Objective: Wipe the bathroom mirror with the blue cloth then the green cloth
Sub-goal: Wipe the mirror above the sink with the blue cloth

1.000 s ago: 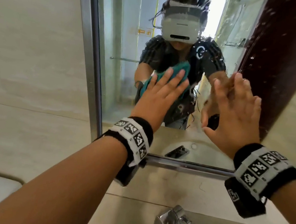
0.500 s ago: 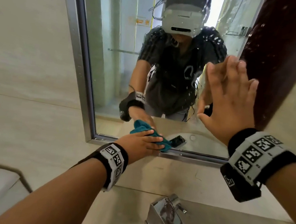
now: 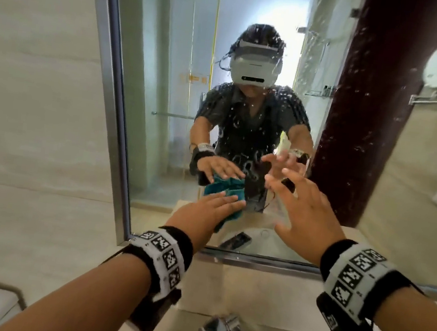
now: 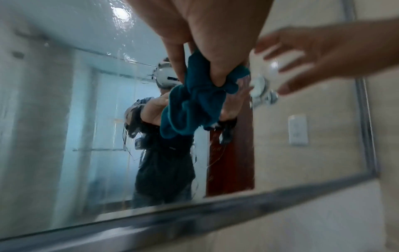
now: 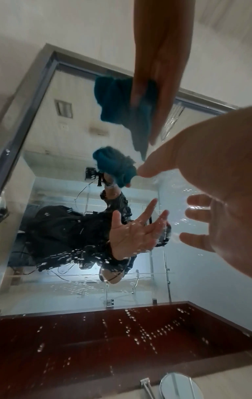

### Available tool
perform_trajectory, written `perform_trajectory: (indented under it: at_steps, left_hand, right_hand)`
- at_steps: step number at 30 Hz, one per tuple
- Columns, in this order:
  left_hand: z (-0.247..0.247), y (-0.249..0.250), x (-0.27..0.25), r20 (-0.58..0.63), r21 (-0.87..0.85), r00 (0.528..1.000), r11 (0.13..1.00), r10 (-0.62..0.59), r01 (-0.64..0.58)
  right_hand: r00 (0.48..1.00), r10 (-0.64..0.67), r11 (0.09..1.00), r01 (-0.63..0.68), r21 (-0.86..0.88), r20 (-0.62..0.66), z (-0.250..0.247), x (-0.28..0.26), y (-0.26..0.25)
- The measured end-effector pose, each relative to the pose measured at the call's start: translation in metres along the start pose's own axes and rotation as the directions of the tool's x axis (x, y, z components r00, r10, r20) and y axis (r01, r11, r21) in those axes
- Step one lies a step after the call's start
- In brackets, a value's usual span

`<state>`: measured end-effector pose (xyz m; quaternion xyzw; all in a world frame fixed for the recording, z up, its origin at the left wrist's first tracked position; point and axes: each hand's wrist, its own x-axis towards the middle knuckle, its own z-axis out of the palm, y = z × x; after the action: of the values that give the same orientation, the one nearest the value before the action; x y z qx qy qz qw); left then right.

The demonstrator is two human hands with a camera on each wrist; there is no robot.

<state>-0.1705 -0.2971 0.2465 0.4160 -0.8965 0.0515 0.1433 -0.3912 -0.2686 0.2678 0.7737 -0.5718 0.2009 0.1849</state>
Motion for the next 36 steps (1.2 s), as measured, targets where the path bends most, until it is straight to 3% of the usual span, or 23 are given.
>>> perform_trajectory:
  at_steps: [2, 4, 7, 9, 13, 18, 24, 27, 29, 33, 35, 36]
  left_hand:
    - [-0.020, 0.015, 0.007, -0.175, -0.256, 0.978, 0.964, -0.117, 0.069]
    - [-0.040, 0.031, 0.013, -0.278, -0.453, 0.931, 0.887, -0.235, 0.089]
    - [-0.066, 0.054, 0.026, -0.308, -0.625, 0.894, 0.778, -0.326, 0.068]
    - [-0.080, 0.066, 0.034, -0.329, -0.675, 0.877, 0.737, -0.350, 0.041]
    - [-0.105, 0.085, 0.047, -0.389, -0.628, 0.868, 0.778, -0.308, -0.005]
    - [-0.135, 0.095, 0.052, -0.295, -0.638, 0.931, 0.770, -0.216, -0.024]
    - [-0.166, 0.102, 0.053, -0.210, -0.453, 0.956, 0.887, -0.207, 0.093]
    - [-0.174, 0.102, 0.052, -0.158, -0.339, 0.966, 0.930, -0.204, 0.141]
    - [-0.174, 0.103, 0.052, -0.130, -0.287, 0.971, 0.945, -0.200, 0.156]
    - [-0.170, 0.111, 0.059, -0.144, -0.281, 0.956, 0.937, -0.254, 0.207]
    - [-0.170, 0.113, 0.063, -0.145, -0.346, 0.943, 0.908, -0.301, 0.237]
    - [-0.170, 0.113, 0.065, -0.130, -0.420, 0.940, 0.876, -0.316, 0.237]
  right_hand:
    - [0.998, -0.031, 0.977, 0.019, 0.211, 0.052, -0.011, -0.001, 0.000]
    - [0.992, -0.073, 0.903, 0.020, 0.430, 0.108, -0.022, -0.001, -0.004]
    - [0.987, -0.062, 0.804, -0.039, 0.593, 0.149, -0.041, -0.002, -0.013]
    - [0.995, -0.012, 0.764, -0.053, 0.643, 0.097, -0.052, 0.001, -0.016]
    - [0.989, 0.104, 0.778, -0.016, 0.628, -0.105, -0.082, 0.009, -0.006]
    - [0.985, 0.106, 0.794, 0.000, 0.608, -0.138, -0.114, 0.013, 0.018]
    - [0.986, 0.023, 0.860, 0.065, 0.505, -0.165, -0.137, 0.014, 0.038]
    - [0.985, 0.041, 0.853, 0.054, 0.519, -0.170, -0.148, 0.015, 0.047]
    - [0.986, 0.090, 0.783, 0.017, 0.622, -0.140, -0.154, 0.016, 0.049]
    - [0.997, 0.075, 0.461, -0.046, 0.886, 0.013, -0.164, 0.021, 0.040]
    - [0.999, 0.040, 0.395, -0.038, 0.918, 0.025, -0.165, 0.022, 0.038]
    - [0.999, 0.029, 0.405, -0.029, 0.914, 0.019, -0.165, 0.022, 0.038]
